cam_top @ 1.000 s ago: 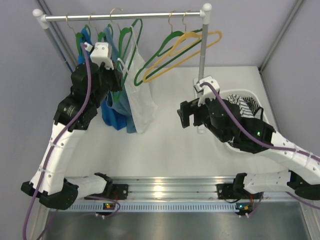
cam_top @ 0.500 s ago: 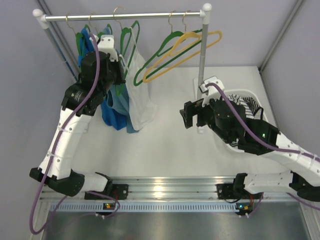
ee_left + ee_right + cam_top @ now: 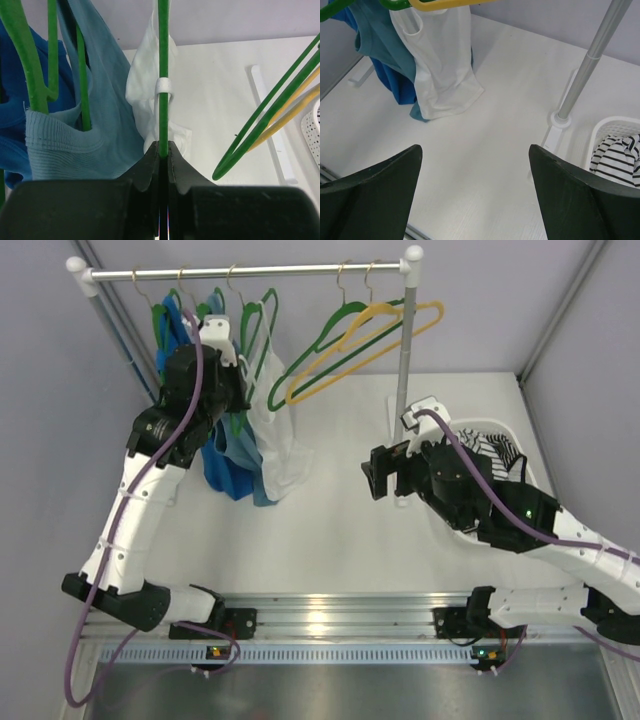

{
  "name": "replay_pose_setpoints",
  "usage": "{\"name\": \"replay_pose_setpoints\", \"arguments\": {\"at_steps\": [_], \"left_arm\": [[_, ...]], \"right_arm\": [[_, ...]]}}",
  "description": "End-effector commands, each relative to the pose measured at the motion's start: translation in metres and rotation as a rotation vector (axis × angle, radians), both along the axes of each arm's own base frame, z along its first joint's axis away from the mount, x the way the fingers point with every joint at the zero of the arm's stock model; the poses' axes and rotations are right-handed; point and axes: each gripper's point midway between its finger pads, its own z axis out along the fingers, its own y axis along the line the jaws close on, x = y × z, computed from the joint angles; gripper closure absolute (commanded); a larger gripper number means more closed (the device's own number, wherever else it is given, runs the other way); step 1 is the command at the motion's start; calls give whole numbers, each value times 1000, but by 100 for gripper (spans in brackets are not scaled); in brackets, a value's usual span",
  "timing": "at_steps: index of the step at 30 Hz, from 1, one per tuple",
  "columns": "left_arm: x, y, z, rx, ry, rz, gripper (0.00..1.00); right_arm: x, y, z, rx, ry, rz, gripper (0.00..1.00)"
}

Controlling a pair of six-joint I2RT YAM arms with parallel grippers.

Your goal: Place the tank top on the hanger

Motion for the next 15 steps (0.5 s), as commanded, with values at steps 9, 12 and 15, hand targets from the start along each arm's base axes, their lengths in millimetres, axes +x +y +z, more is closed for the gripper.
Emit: {"name": "replay_pose_setpoints", "arguments": {"at_steps": [9, 12, 15], "left_arm": [[-11, -1, 10, -30, -44, -38, 99], [-14, -1, 13, -32, -54, -43, 89], [-16, -1, 17, -35, -64, -46, 77]], "right_arm": [[3, -2, 6, 42, -13, -22, 12], [3, -2, 6, 43, -12, -22, 12], [4, -1, 5, 45, -13, -20, 12]]}}
